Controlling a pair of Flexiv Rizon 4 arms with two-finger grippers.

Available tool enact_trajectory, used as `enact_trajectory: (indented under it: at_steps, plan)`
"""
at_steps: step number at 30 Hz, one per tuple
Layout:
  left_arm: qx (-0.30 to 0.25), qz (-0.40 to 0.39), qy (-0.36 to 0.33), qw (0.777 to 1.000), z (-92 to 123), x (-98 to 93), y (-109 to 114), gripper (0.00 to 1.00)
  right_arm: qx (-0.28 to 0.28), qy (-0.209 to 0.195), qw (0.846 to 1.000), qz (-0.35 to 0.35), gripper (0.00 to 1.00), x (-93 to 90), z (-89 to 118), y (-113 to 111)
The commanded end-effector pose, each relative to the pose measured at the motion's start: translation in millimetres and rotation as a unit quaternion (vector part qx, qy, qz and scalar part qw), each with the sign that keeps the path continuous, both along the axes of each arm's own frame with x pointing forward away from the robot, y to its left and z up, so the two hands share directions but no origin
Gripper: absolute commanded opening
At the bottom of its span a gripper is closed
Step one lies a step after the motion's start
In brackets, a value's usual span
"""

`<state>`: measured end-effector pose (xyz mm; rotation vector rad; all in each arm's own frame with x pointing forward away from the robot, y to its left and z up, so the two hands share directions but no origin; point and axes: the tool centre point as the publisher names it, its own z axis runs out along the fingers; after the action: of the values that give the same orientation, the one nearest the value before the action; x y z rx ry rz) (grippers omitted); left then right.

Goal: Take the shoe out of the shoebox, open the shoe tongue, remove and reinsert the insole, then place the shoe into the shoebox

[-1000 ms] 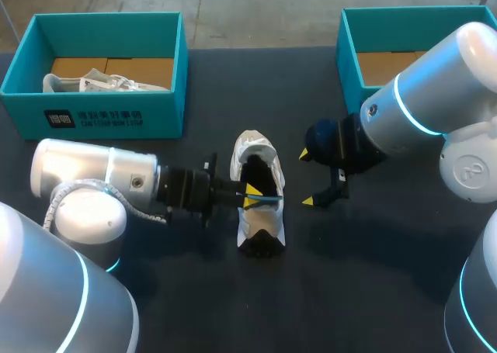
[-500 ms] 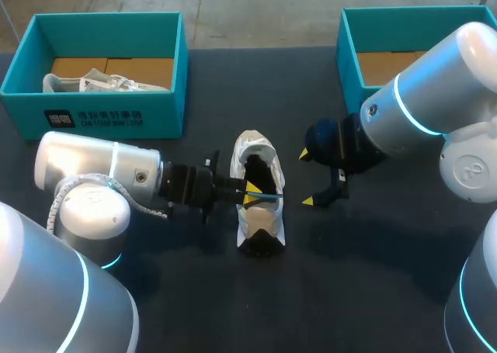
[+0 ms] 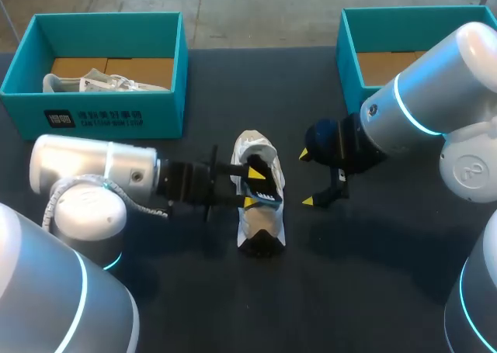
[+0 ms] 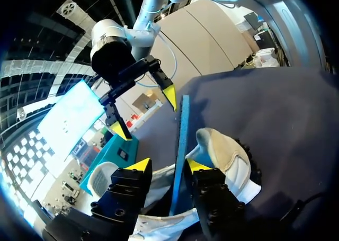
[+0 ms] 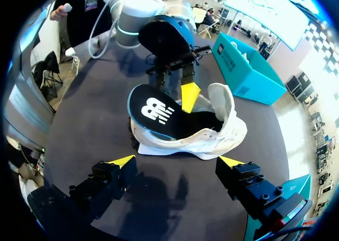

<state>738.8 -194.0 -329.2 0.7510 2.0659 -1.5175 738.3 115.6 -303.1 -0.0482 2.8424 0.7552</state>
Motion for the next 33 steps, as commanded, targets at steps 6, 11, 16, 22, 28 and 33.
enact_trajectory:
  at_steps: [6, 11, 16, 22, 28, 33]
  plan:
    - [0.0, -0.007, 0.0, 1.0, -1.3, -9.5, 2.0, 0.0, -0.001, -0.001, 1.0, -0.001, 1.0, -0.8, -0.7, 0.7]
    - [0.014, -0.016, -0.007, 1.0, -11.0, -7.8, 0.8, 0.0, -0.001, -0.001, 1.0, -0.001, 1.0, -0.8, -0.7, 0.7]
    - [0.022, -0.017, -0.009, 1.0, -18.5, -4.4, -1.0, 0.0, -0.001, -0.001, 1.0, -0.001, 1.0, -0.8, -0.7, 0.7]
    - [0.028, -0.013, -0.011, 0.999, -26.0, 2.5, -2.3, 0.0, -0.001, -0.001, 1.0, -0.001, 1.0, -0.8, -0.7, 0.7]
    - [0.035, -0.003, -0.015, 0.999, -31.8, 8.4, -2.6, 0.0, -0.001, -0.001, 1.0, -0.001, 1.0, -0.8, -0.7, 0.7]
    - [0.028, -0.002, -0.019, 0.999, -21.2, 4.3, -3.4, 0.47, -0.001, -0.001, 1.0, -0.001, 1.0, -0.8, -0.7, 0.7]
